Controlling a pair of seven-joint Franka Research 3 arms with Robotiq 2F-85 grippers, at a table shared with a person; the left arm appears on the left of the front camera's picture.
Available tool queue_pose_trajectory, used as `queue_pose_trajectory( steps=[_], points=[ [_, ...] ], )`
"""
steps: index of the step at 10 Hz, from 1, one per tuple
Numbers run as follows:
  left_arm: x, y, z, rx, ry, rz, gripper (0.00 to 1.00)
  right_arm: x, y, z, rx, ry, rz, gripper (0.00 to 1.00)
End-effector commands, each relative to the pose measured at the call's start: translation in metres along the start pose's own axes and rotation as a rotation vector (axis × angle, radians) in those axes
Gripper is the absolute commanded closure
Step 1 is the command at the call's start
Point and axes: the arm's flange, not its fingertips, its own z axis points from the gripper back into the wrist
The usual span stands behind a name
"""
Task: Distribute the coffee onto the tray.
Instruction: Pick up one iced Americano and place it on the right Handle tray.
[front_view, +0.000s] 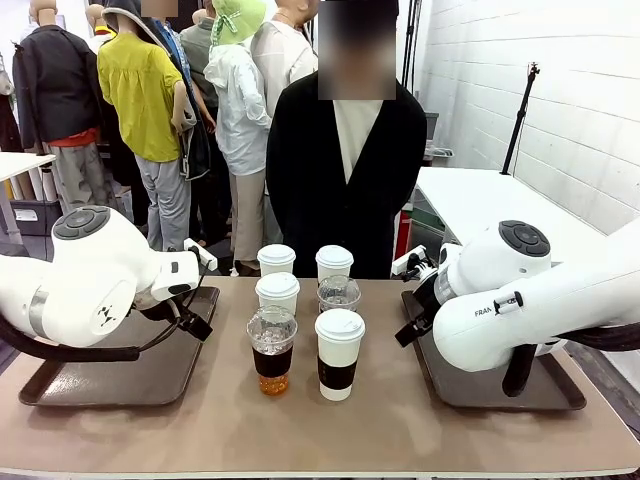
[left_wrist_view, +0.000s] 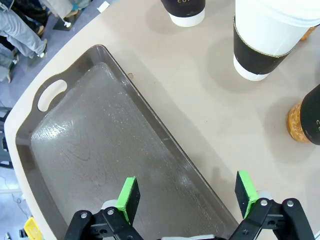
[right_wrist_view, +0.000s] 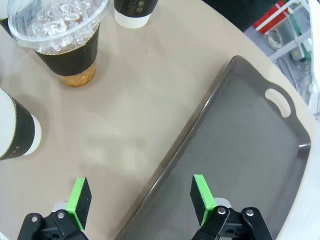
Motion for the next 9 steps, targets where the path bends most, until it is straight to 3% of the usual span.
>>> queue_pose_trajectory(
  steps=[1, 5, 9],
  points=[
    [0.000, 0.000, 0.000, 0.000, 0.000, 0.000, 0.00, 0.000, 0.000, 0.000, 0.000, 0.000, 0.000, 0.00],
    [0.009, 0.002, 0.006, -0.004, 0.003, 0.009, 0.00, 0.004, -0.007, 0.006, 0.003, 0.011, 0.000, 0.00],
    [0.034, 0.011, 0.053, -0.003, 0.014, -0.009, 0.00, 0.032, -0.021, 0.043, 0.030, 0.014, -0.002, 0.00]
  ],
)
